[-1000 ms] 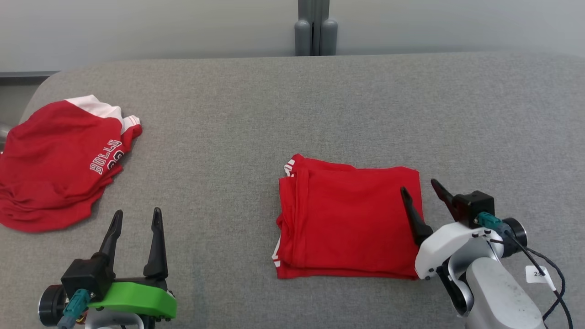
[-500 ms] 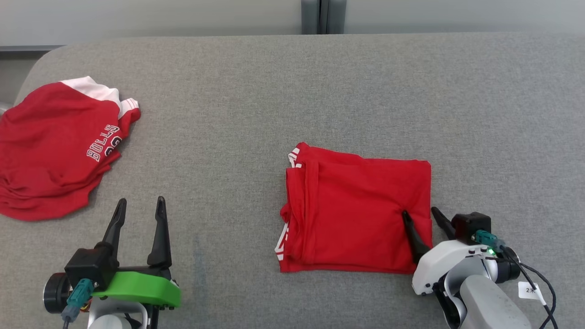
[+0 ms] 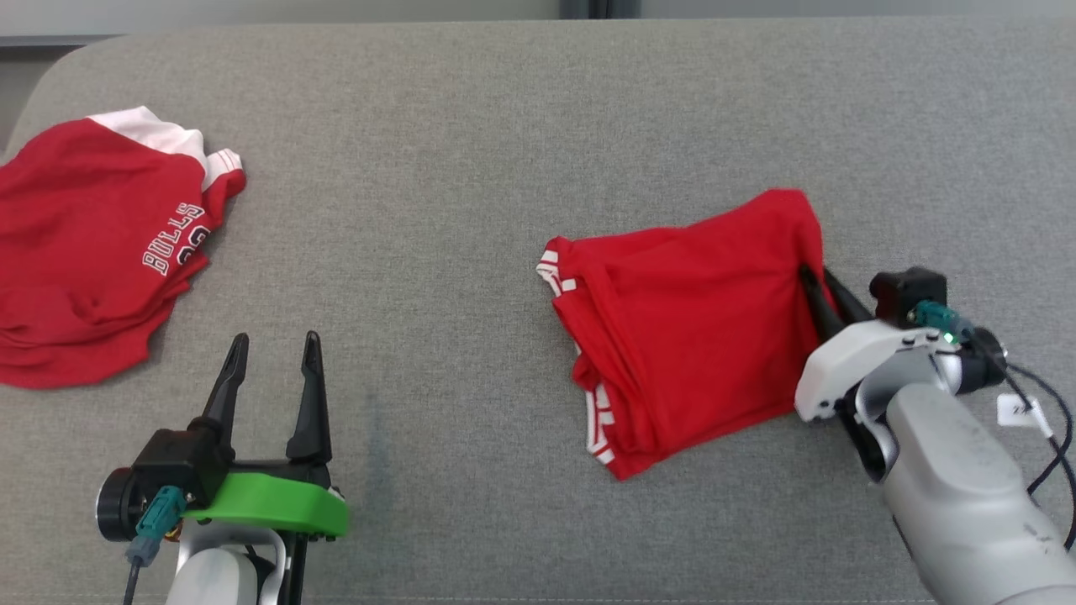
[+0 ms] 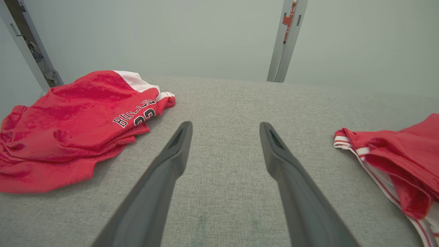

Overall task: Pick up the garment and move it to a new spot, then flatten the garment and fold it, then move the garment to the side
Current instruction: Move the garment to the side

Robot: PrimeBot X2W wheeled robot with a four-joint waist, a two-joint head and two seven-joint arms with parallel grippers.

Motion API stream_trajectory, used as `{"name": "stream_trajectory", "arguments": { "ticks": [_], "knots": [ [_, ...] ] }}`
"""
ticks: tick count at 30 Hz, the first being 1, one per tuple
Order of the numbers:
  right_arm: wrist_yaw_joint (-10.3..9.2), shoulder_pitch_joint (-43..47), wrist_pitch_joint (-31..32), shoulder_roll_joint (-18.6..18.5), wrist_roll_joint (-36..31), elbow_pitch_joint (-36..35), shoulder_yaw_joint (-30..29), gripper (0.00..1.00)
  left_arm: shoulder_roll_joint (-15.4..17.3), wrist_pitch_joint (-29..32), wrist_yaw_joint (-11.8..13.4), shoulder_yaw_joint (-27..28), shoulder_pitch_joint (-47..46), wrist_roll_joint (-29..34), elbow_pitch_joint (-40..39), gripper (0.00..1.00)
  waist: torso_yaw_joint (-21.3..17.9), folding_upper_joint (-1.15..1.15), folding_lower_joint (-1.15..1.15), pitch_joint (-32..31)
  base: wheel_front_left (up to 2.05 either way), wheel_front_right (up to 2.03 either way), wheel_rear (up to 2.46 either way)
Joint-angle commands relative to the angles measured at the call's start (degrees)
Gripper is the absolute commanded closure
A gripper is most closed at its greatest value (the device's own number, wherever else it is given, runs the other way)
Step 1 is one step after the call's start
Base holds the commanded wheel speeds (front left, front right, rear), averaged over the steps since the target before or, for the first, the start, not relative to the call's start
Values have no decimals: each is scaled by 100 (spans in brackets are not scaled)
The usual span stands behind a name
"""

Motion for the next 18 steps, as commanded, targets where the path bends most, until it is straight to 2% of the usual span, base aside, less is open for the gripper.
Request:
{"name": "stream_trajectory", "arguments": {
  "ticks": [1, 3, 4, 10, 18],
  "knots": [
    [-15, -266, 34, -184, -41, -24, 24, 100, -6, -51, -17, -24, -154, -38, -16, 0, -34, 0, 0, 273, 0, 0, 0],
    [-14, -551, 100, -401, -35, -55, 96, 100, -22, -54, -33, -74, -243, -25, -39, 0, -73, 0, 0, 475, 0, 0, 0],
    [-14, -818, 191, -682, -1, -85, 162, 100, -32, -71, -45, -107, -337, -8, -58, 0, -114, 0, 0, 680, 0, 0, 0],
    [-14, -1625, 515, -1683, 152, -338, 372, 100, 9, -88, -74, -165, -715, 96, -164, 0, -363, 0, 0, 1424, 0, 0, 0],
    [-14, -2236, 883, -2833, 605, -834, 476, 100, 168, -93, -121, -245, -1132, 252, -439, 0, -887, 0, 0, 2067, 0, 0, 0]
  ]
}}
